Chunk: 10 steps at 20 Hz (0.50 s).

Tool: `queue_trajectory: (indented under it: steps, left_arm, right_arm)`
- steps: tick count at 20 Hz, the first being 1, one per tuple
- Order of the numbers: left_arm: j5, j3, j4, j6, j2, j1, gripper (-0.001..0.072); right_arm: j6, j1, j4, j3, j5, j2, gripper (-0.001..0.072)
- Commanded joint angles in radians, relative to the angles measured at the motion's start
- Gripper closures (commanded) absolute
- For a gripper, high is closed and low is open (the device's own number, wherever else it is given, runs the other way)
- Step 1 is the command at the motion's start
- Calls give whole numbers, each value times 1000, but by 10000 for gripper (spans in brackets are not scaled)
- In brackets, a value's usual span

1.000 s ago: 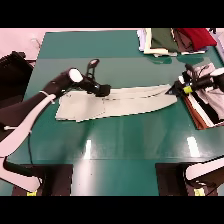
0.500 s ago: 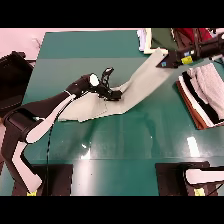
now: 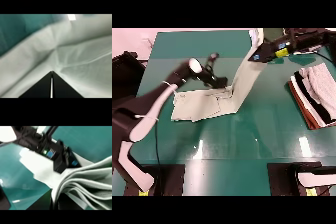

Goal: Fold the shirts.

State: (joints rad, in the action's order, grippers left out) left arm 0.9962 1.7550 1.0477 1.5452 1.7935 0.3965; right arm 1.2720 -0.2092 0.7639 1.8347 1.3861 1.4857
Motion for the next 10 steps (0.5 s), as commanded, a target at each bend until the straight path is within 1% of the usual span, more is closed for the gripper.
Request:
queue_trajectory:
  steps: [1, 3, 4, 5, 6, 7, 8, 10]
  left_arm:
    - [137, 129, 108, -2, -135, -148, 684]
    - [172, 174, 181, -2, -242, -240, 684]
    - [172, 183, 219, -2, -294, -279, 684]
    - [171, 183, 257, -1, -350, -315, 684]
    - [172, 183, 287, -1, -397, -348, 684]
    - [173, 183, 304, -1, -433, -373, 684]
    - [173, 183, 307, -1, -458, -394, 684]
    - [184, 182, 307, -1, -482, -410, 684]
  right_arm:
    - [-18, -136, -124, 5, -123, 39, 690]
    - [-63, -257, -212, 5, -255, 102, 690]
    - [-113, -329, -277, 5, -338, 144, 685]
    - [-190, -394, -344, 5, -414, 186, 592]
    - [-242, -457, -417, 5, -493, 230, 380]
    - [-276, -500, -464, 6, -545, 265, 297]
    - [-291, -523, -463, 18, -572, 293, 301]
    - [-286, -509, -419, 41, -553, 309, 307]
